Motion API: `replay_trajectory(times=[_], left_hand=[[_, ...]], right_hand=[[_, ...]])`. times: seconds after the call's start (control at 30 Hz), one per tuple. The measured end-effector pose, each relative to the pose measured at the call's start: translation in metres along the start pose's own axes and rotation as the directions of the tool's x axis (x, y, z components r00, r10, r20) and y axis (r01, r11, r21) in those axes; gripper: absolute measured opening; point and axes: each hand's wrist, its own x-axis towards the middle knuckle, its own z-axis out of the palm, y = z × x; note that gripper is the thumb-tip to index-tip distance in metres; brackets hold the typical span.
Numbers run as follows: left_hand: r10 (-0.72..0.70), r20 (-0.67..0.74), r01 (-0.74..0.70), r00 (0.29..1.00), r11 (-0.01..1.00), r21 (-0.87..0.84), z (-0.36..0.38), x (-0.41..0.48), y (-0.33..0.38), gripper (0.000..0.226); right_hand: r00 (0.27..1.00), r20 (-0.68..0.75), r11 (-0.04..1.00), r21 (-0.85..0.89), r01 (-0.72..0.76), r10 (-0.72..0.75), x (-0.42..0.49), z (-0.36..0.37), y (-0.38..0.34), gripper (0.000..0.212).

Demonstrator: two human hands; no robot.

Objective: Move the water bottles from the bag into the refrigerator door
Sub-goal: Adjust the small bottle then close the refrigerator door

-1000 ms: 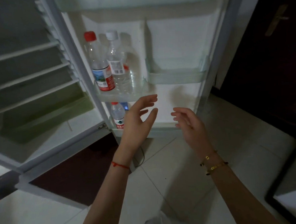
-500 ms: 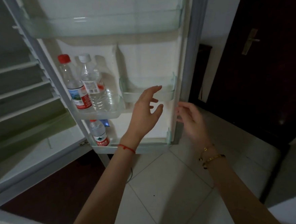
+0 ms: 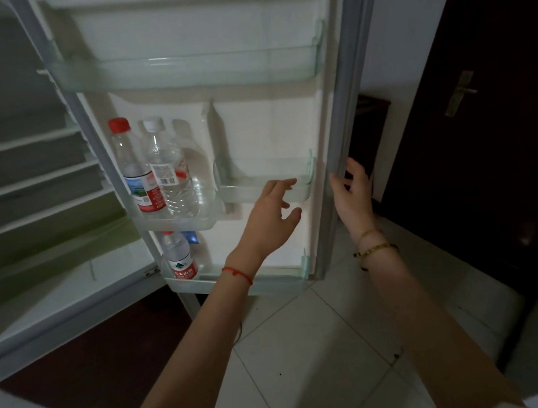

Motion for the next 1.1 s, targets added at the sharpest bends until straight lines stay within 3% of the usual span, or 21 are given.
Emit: replay_trajectory(times=[0.27, 0.57, 0.77, 1.1], left_hand=[[0.006, -0.033, -0.006, 0.999, 1.0, -0.007, -0.003, -0.021, 0.006, 0.05], [-0.021, -0.161, 0.018, 0.987, 1.0, -0.018, -0.015, -0.067, 0.014, 0.038], [-0.067, -0.378, 0.079, 0.923, 0.997, 0.018, -0.023, -0.097, 0.027, 0.02], [0.065, -0.425, -0.066, 0.903, 0.998, 0.014, -0.047, -0.146, 0.06, 0.022]], right_hand=[[0.997, 0.044, 0.995, 0.082, -0.064, 0.06, -0.006, 0.001, 0.004, 0.059], [0.987, -0.157, 0.991, 0.125, 0.053, -0.033, -0.037, -0.006, 0.002, 0.04], [0.98, -0.194, 0.995, 0.088, 0.049, -0.031, -0.069, -0.005, -0.002, 0.067], [0.961, -0.255, 0.984, 0.116, 0.139, -0.106, -0.145, 0.003, -0.018, 0.048]])
